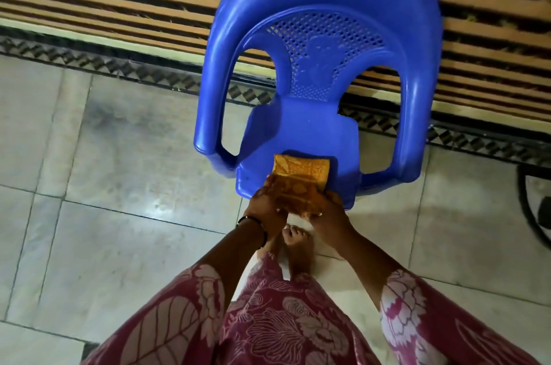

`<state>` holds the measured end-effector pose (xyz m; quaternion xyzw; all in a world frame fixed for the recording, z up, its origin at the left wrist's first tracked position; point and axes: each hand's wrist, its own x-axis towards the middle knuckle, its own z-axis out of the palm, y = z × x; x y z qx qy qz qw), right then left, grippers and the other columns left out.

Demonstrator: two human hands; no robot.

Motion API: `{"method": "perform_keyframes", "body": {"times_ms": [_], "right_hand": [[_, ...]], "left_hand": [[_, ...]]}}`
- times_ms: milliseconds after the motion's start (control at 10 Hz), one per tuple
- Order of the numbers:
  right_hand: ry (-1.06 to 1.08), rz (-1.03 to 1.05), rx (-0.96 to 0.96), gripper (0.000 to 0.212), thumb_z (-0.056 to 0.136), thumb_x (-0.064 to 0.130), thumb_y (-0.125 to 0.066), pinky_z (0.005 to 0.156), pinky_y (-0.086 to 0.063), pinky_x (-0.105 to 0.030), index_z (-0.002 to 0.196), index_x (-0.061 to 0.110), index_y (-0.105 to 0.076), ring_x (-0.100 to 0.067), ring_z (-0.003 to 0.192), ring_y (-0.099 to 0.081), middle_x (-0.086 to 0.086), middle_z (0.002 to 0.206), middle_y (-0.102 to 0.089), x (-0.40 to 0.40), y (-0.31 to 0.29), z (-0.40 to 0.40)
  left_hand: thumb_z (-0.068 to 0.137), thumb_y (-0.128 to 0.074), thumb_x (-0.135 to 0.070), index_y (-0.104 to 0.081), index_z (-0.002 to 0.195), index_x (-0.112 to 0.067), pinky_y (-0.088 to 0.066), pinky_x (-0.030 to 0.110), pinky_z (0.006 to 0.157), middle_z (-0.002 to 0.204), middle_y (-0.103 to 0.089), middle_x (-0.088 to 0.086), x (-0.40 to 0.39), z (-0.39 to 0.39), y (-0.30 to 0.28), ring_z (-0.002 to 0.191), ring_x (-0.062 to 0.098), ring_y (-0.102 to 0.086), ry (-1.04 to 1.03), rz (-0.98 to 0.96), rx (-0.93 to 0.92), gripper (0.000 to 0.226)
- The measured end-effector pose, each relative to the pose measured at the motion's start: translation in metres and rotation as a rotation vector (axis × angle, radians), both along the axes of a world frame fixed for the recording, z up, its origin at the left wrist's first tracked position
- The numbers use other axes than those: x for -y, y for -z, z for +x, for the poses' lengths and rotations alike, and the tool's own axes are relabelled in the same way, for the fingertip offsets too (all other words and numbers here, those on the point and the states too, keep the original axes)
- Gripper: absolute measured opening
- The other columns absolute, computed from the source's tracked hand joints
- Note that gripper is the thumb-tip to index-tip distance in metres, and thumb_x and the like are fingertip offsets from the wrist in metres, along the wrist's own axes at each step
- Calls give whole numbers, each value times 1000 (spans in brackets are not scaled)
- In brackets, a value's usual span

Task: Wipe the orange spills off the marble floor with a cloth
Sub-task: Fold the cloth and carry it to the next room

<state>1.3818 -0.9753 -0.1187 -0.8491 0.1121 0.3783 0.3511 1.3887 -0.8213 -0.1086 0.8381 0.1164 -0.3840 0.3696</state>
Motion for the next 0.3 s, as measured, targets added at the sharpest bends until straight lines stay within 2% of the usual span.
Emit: {"method": "perform_keyframes", "body": {"times_ms": [100, 200, 300], "right_hand": [[103, 4, 65, 45, 88, 0, -57, 94, -38, -27, 131, 13, -53, -26, 121, -47, -10, 136, -42, 7, -62, -2], [223, 126, 98, 28, 88, -1, -58, 74, -42, -24, 112, 11, -64, -17, 86, -57, -8, 109, -59, 16, -146, -7], [265, 272, 101, 18, 91, 1, -56, 64, -42, -19, 98, 16, -65, -10, 76, -57, 3, 88, -64, 21, -235, -12]], "left_hand": [[89, -57, -7, -40, 140, -10, -26, 23, 104, 148, -38, 12, -3, -9, -64, 135, 26, -37, -166, 43, 110, 54], [88, -56, -1, -56, 126, -7, -35, 18, 89, 125, -60, 9, -6, -22, -148, 119, 26, -54, -383, -24, 226, 38], [89, -55, -1, -65, 109, -13, -44, 16, 82, 105, -67, 1, -9, -41, -226, 99, 20, -64, -486, -115, 341, 25]]}}
